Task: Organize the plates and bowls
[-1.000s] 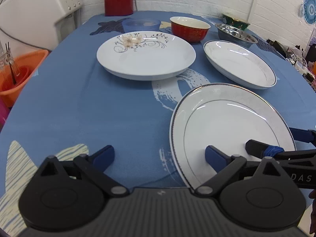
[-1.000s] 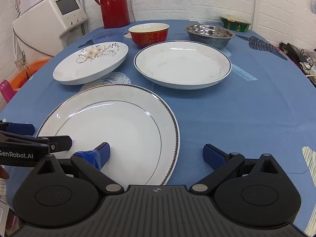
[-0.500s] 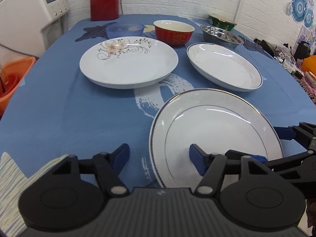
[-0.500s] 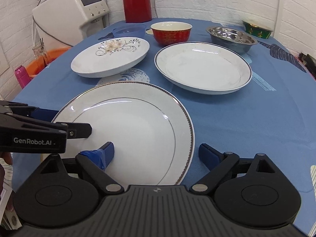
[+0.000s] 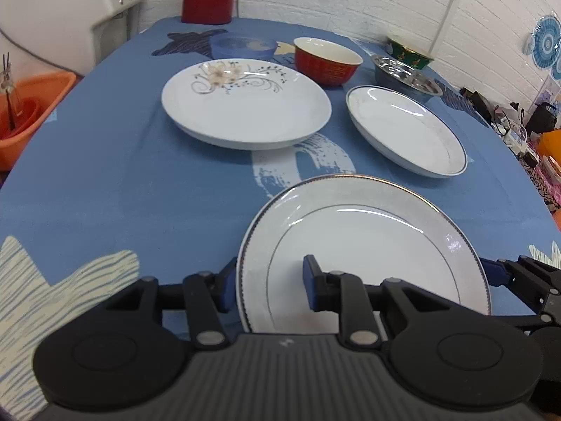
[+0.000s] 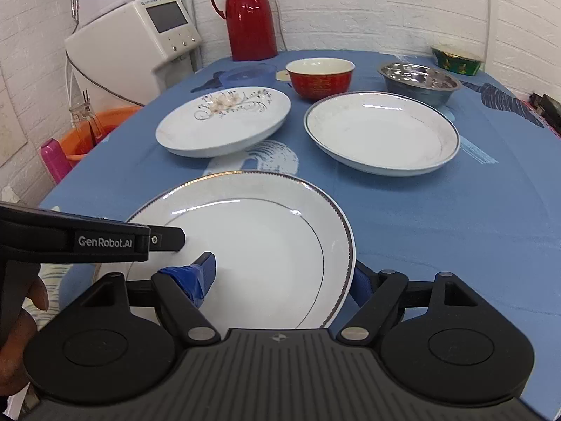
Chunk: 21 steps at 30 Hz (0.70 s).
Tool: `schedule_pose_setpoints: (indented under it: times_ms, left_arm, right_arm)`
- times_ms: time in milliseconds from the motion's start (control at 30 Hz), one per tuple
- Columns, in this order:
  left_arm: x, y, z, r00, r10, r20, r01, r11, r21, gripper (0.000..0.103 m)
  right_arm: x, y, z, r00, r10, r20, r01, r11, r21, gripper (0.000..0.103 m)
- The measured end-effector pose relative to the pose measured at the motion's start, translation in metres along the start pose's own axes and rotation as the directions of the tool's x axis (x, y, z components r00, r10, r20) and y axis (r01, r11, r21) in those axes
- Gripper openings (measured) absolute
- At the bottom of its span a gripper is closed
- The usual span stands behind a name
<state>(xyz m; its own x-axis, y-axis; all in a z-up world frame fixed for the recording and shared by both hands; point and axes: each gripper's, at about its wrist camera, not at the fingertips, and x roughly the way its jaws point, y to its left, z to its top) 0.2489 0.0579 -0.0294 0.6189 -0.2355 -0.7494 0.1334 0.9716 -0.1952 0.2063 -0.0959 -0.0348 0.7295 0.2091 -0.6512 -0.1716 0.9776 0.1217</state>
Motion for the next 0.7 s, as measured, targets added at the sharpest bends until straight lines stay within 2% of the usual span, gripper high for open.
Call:
schedule_pose_setpoints:
  times_ms: [67,167,400,533,700]
  left_arm:
    - [-0.008,0.011,0.000,1.000,0.012,0.005,-0.012,1.000,-0.027,0.022]
    - [-0.024,0.028,0.001,0.997,0.069,0.044,-0.068,0.997,-0.041,0.022]
    - [-0.047,0.077,0.006,0.972,0.213,0.101,-0.204,0.975,-0.092,0.022]
    - [-0.044,0.095,0.007,0.966,0.234,0.106,-0.223,0.969,-0.104,0.022]
    - [-0.027,0.103,0.004,0.970,0.223,0.094,-0.214,0.972,-0.096,0.022]
  right_arm:
    - [0.000,0.011,0.004,1.000,0.026,0.017,-0.026,1.000,-0.013,0.067]
    - [0.005,0.032,0.009,0.997,0.078,0.030,-0.077,0.996,-0.042,0.067]
    - [0.026,0.079,0.022,0.981,0.190,0.044,-0.186,0.978,-0.093,0.068]
    - [0.038,0.092,0.024,0.978,0.207,0.031,-0.203,0.974,-0.096,0.068]
    - [0.050,0.095,0.020,0.985,0.173,0.007,-0.171,0.981,-0.095,0.068]
